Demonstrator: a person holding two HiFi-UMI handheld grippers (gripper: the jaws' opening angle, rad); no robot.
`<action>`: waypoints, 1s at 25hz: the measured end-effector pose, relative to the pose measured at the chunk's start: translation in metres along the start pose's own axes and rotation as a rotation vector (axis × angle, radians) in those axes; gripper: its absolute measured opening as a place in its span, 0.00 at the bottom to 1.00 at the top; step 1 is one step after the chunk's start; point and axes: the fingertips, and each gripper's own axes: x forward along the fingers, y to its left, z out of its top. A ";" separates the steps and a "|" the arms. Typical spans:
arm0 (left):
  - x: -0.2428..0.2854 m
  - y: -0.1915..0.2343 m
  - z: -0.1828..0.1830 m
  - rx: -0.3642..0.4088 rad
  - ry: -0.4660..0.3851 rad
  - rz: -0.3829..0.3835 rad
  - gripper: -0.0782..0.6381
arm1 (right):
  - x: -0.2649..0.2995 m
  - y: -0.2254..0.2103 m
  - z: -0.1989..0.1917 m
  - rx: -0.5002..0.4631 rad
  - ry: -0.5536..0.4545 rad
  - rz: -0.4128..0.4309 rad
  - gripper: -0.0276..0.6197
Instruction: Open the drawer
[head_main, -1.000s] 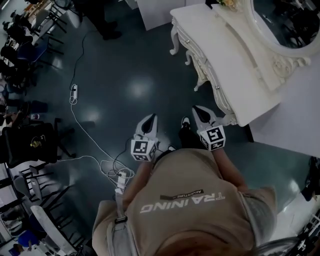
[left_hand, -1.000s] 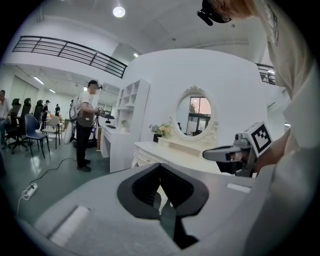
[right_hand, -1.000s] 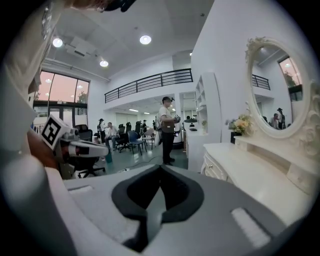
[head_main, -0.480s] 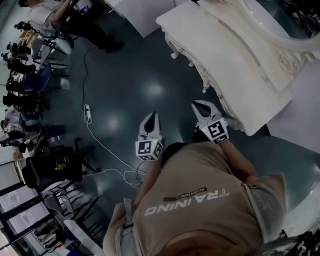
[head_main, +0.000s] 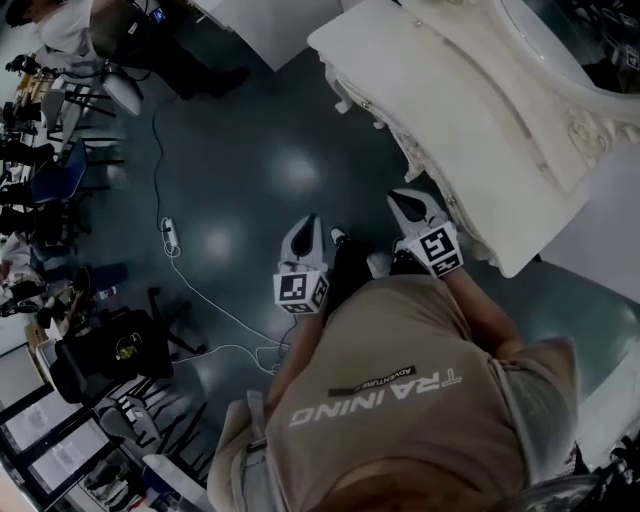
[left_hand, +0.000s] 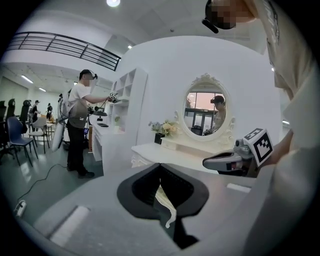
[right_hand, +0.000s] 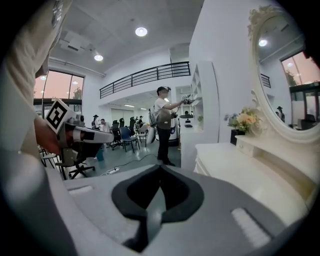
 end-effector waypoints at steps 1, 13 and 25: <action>0.003 0.012 -0.001 -0.005 0.001 -0.018 0.12 | 0.009 0.005 0.003 0.005 0.008 -0.013 0.05; 0.050 0.141 0.013 0.030 -0.034 -0.164 0.12 | 0.120 0.035 0.055 0.024 -0.020 -0.191 0.05; 0.090 0.160 0.019 -0.009 0.027 -0.229 0.12 | 0.147 0.009 0.050 0.099 0.074 -0.237 0.05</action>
